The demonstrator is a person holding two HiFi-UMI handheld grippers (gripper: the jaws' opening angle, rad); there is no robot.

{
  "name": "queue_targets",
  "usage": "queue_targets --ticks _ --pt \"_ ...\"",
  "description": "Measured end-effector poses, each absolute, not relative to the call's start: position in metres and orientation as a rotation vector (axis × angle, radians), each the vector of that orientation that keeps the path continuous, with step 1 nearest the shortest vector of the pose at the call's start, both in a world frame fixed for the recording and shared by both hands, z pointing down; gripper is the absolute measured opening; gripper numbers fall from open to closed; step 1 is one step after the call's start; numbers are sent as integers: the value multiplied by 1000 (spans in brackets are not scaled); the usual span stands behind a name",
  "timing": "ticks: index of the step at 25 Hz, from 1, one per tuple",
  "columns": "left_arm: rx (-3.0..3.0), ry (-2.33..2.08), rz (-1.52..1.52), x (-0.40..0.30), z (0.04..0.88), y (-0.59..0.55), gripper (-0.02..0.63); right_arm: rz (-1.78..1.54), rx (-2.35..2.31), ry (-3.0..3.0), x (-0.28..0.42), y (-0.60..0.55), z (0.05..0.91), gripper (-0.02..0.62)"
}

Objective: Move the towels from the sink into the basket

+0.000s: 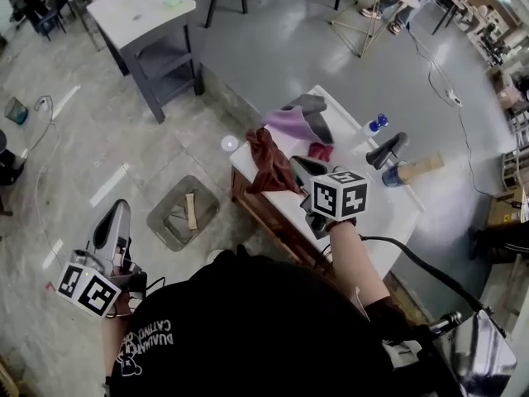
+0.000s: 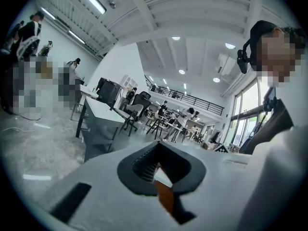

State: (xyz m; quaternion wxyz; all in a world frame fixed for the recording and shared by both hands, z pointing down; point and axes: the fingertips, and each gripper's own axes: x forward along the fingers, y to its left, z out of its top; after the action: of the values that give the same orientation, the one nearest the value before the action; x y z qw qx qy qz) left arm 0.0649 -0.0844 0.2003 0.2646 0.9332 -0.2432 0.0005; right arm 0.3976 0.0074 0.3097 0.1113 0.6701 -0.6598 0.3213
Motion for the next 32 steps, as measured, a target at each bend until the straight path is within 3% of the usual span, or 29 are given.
queue_targets --ticks 6,9,15,20,27,32 --pt "2452 -813 16 37 207 -72 3 920 1848 -1888 400 -13 346 6" --pt "2429 -888 25 24 208 -67 5 959 1777 -1908 395 -22 365 115" --pt "2399 -965 43 17 211 -57 4 1036 1718 -1856 402 -24 404 146" --pt "2381 -994 66 22 212 -42 3 1118 1645 -1863 397 -21 424 150" --pt "2336 -1043 112 24 226 -11 4 972 1557 -1879 396 -22 431 155" --pt "2279 -1078 137 20 247 12 5 981 1566 -1866 398 -24 432 124"
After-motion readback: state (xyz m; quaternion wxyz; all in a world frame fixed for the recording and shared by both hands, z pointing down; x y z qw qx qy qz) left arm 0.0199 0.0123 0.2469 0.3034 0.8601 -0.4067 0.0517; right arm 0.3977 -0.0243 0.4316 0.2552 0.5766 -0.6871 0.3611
